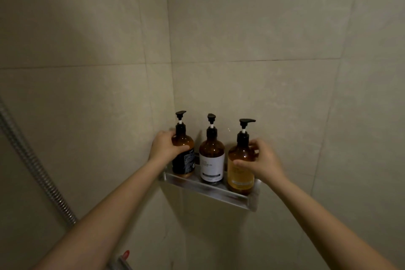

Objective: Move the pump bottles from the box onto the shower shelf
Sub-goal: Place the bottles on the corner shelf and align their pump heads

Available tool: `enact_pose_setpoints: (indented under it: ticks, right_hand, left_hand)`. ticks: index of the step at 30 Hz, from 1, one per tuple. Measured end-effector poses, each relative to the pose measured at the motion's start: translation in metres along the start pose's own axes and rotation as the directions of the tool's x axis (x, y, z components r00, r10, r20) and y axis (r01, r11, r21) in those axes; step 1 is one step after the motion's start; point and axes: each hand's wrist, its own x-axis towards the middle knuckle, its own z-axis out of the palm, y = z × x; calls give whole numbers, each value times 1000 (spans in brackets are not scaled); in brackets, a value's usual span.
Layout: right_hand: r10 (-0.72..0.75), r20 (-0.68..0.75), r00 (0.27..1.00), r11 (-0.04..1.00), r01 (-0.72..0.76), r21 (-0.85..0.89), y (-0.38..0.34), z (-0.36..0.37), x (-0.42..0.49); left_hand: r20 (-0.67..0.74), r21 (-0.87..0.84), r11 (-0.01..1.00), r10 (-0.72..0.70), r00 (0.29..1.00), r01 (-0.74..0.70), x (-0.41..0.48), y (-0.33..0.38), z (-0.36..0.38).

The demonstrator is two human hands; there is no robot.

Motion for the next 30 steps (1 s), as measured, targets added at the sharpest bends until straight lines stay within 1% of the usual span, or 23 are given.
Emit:
enact_pose_setpoints:
  ticks: [2, 4, 8, 9, 13, 16, 18, 21, 23, 25, 30]
  right_hand:
    - [6, 5, 1000, 1000, -6, -1, -1, 0, -1]
    - [7, 10, 1000, 1000, -7, -15, -3, -1, -1]
    - [18, 23, 1000, 999, -17, -32, -5, -3, -1]
    - [18, 23, 1000, 999, -18, -32, -5, -3, -1]
    - [13, 18, 1000, 999, -13, -30, -4, -2, -2]
    - [11, 20, 1000, 1000, -11, -30, -5, -3, -2]
    - [9, 18, 1000, 999, -9, -33, -6, -4, -2]
    - [9, 13, 1000, 999, -9, -38, -6, -5, -2]
    - [10, 17, 1000, 999, -9, -31, -6, -6, -3]
    - [7, 21, 1000, 1000, -6, -27, -5, -5, -3]
    - [8, 12, 1000, 1000, -7, -23, -5, -4, -3]
  left_hand:
    - [-30, 34, 999, 0, 1000, 2, -2, 1, 2]
    - [-30, 45, 999, -4, 1000, 5, -3, 2, 3]
    - [73, -131, 990, -51, 996, 60, -4, 4, 6]
    - [72, -140, 989, -48, 996, 58, -4, 3, 6]
    - [-24, -68, 997, 38, 999, -39, -11, 3, 1]
    - [1, 13, 996, 88, 996, -88, -12, 7, -4]
    - [31, -6, 998, 59, 998, -59, -11, 12, -7]
    - [84, -142, 988, -42, 996, 54, -2, 15, -8]
    - [127, -174, 980, -78, 989, 100, 2, 15, -9]
    - [130, -143, 984, -86, 988, 104, 4, 13, -8]
    - [39, 29, 999, -41, 998, 39, 6, 15, -6]
